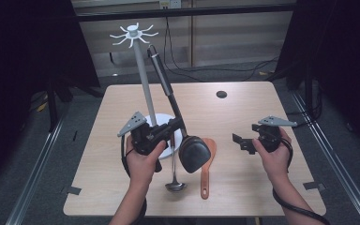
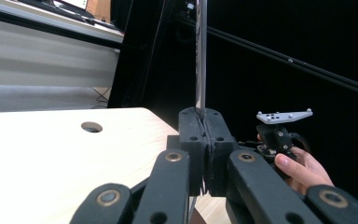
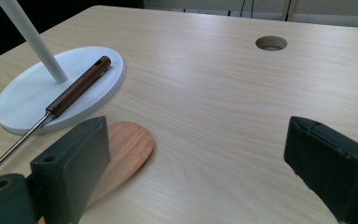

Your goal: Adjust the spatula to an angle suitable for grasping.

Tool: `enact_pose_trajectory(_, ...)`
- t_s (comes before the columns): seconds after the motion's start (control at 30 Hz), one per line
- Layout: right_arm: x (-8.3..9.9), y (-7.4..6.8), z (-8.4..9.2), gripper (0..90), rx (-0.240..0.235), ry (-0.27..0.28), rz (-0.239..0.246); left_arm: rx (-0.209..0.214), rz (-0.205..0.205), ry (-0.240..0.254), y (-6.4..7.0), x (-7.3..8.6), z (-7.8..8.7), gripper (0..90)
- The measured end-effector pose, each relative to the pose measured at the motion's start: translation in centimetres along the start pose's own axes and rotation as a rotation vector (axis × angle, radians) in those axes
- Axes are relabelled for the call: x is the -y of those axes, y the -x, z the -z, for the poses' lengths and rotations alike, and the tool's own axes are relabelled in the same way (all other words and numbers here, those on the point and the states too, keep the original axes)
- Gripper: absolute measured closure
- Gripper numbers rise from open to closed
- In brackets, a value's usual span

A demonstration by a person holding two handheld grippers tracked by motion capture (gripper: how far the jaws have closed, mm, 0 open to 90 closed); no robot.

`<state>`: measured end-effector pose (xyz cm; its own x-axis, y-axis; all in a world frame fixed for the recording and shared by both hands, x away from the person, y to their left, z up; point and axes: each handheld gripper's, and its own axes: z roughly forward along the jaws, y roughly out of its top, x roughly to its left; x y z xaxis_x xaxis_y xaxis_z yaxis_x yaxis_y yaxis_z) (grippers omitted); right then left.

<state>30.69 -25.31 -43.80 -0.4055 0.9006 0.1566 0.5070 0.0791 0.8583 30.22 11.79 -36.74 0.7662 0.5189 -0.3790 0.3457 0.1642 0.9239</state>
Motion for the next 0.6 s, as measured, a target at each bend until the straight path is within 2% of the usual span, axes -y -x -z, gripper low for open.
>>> enact_pose_trajectory(0.03, 0.0, 0.0, 0.0, 6.8, 0.001, 0.001, -0.002, -0.001, -0.020, -0.015, -0.2, -0.1, 0.3, 88.6)
enact_pose_trajectory(0.07, 0.0, 0.1, 0.0, 6.8, -0.003, 0.004, -0.006, -0.007, 0.001, 0.002, -0.2, -0.1, 0.3, 88.5)
enact_pose_trajectory(0.17, 0.1, 0.2, 0.0, 6.7, -0.003, 0.001, -0.010, -0.017, -0.016, 0.002, -0.5, -0.4, 0.8, 88.5)
enact_pose_trajectory(0.23, 0.1, 0.3, 0.0, 6.7, 0.001, -0.002, -0.011, -0.023, -0.008, 0.019, -0.6, -0.6, 1.1, 88.6)
enact_pose_trajectory(0.3, 0.1, 0.3, 0.1, 6.7, 0.001, -0.003, -0.015, -0.026, -0.016, 0.017, -0.9, -0.8, 1.6, 88.6)
enact_pose_trajectory(0.33, 0.1, 0.3, 0.1, 6.7, 0.000, -0.002, -0.015, -0.027, -0.003, 0.032, -0.9, -0.9, 1.7, 88.5)
enact_pose_trajectory(0.47, 0.1, 0.2, 0.0, 6.7, -0.005, -0.002, -0.015, -0.044, -0.016, 0.029, -1.3, -1.2, 2.3, 88.5)
enact_pose_trajectory(0.5, 0.1, 0.2, 0.0, 6.7, -0.006, -0.003, -0.013, -0.039, -0.015, 0.030, -1.4, -1.2, 2.4, 88.6)
enact_pose_trajectory(0.6, 0.1, 0.1, -0.1, 6.7, -0.008, -0.006, -0.011, -0.060, -0.008, 0.040, -1.6, -1.3, 2.6, 88.6)
